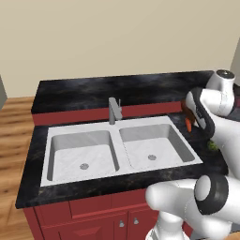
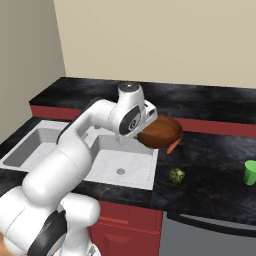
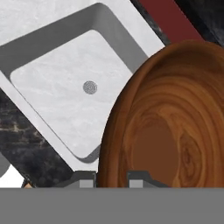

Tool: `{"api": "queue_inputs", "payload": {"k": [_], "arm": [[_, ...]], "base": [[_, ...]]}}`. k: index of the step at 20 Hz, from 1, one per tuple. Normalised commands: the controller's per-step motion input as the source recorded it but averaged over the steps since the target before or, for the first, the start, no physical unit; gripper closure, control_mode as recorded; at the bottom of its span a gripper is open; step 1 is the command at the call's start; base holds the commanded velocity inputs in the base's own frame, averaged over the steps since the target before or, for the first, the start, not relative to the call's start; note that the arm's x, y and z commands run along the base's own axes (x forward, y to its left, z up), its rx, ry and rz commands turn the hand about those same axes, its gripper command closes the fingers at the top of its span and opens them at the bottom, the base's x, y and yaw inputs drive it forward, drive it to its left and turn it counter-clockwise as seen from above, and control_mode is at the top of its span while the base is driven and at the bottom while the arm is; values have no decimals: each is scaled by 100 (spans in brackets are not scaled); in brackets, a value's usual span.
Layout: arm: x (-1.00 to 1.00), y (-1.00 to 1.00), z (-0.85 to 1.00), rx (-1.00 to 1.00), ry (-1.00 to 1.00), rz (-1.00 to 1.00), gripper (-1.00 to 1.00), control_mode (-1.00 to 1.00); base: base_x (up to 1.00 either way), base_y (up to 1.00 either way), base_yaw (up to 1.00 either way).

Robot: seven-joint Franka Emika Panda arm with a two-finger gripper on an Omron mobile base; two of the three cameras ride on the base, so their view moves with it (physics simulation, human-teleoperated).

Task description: Remove the broccoli and carrot from the sink. Then move the bowl and cup from the counter to the sink for washing.

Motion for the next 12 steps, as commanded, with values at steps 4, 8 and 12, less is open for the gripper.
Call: {"api": "queue_inputs", "payload": {"k": [4,8,12], "arm": [[-4,27,1,0,0,14,100,-100],[-2,26,0,0,0,13,100,-100],[-1,26,0,2,0,12,100,-100]], "base": [[0,0,0],[0,0,0],[0,0,0]]}}
